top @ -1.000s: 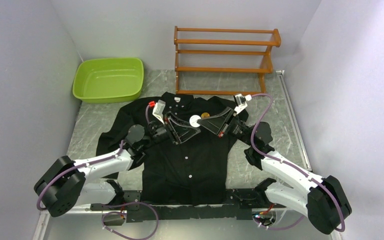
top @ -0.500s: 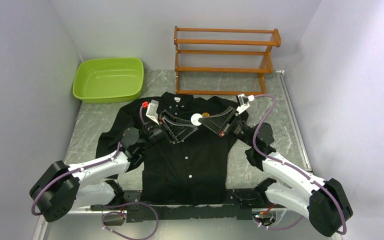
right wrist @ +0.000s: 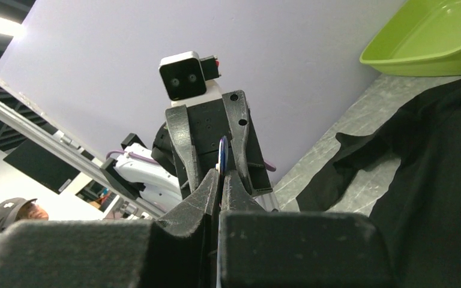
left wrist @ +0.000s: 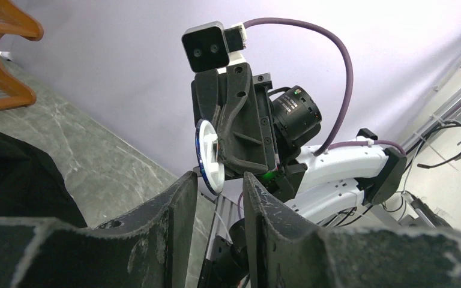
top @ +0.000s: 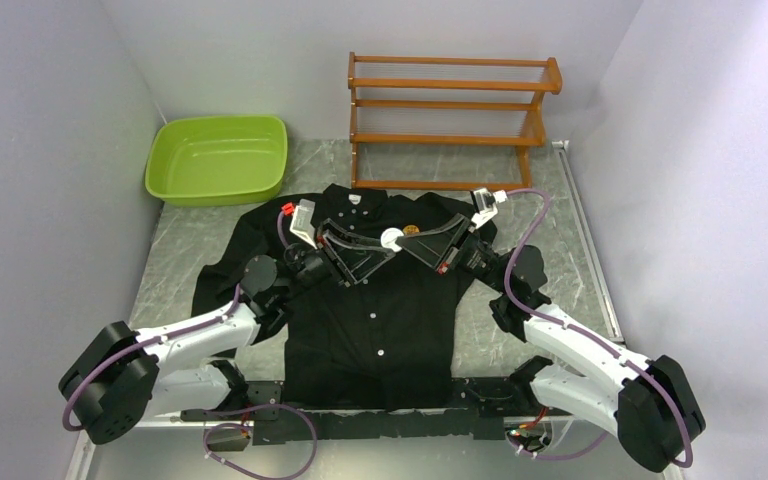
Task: Pin the brooch onto the clothing
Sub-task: Adjust the brooch.
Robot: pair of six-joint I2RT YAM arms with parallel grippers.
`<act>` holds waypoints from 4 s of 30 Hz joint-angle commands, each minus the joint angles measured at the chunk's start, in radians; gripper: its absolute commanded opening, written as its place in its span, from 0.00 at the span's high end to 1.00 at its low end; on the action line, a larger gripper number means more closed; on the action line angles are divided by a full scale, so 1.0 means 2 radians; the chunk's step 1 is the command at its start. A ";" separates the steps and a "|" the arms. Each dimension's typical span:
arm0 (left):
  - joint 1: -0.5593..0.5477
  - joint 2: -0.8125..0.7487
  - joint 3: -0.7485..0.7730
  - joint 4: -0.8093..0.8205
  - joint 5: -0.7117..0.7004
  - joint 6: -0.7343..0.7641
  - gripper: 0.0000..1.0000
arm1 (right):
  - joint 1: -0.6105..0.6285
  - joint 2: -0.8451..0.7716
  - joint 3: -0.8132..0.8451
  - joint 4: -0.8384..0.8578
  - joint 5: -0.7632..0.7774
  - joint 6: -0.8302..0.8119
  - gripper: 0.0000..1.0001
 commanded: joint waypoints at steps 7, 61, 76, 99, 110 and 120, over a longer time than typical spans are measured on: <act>-0.002 0.009 0.013 0.035 -0.014 -0.004 0.97 | 0.001 -0.008 0.003 0.005 -0.005 -0.009 1.00; -0.002 -0.115 0.091 -0.445 0.125 0.130 0.97 | 0.001 0.000 0.125 -0.377 -0.206 -0.271 0.62; -0.002 -0.110 0.093 -0.445 0.129 0.124 0.97 | 0.001 -0.008 0.141 -0.439 -0.130 -0.315 1.00; -0.002 -0.113 0.067 -0.428 0.132 0.112 0.97 | -0.003 -0.024 0.089 -0.350 -0.132 -0.235 0.16; -0.002 -0.103 0.067 -0.414 0.145 0.107 0.97 | -0.002 -0.012 0.105 -0.379 -0.198 -0.297 0.38; -0.002 -0.102 0.065 -0.413 0.147 0.103 0.97 | 0.003 -0.001 0.114 -0.369 -0.192 -0.294 0.58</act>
